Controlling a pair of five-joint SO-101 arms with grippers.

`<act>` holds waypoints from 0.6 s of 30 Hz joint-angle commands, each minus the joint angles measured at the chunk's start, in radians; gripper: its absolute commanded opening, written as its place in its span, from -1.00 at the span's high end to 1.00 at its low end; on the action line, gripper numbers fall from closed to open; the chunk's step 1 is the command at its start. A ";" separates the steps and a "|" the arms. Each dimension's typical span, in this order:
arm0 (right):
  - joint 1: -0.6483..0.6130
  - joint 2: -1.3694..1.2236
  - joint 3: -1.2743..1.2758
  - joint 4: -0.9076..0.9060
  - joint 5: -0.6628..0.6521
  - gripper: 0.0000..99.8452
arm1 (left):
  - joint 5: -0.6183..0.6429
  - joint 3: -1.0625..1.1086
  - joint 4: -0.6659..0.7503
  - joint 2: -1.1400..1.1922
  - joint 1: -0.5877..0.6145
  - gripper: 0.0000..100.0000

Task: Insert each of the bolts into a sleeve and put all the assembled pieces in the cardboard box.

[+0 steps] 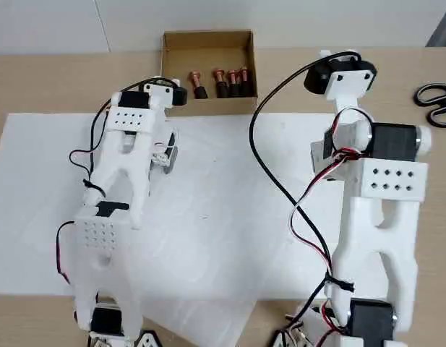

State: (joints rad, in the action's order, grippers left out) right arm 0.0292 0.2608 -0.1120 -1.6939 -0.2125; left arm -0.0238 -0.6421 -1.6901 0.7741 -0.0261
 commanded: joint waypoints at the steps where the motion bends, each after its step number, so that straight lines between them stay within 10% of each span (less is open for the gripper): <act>1: -0.001 0.036 -0.006 -0.001 0.015 0.99 | -0.006 -0.065 -0.044 -0.057 0.005 0.77; 18: -0.001 0.036 -0.006 -0.001 0.015 0.99 | -0.003 -0.064 0.044 0.009 0.121 0.77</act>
State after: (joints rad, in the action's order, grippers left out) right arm 0.0292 0.2608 -0.1120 -1.6939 -0.2125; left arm -0.0238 -0.6820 -1.6778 0.7679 0.0798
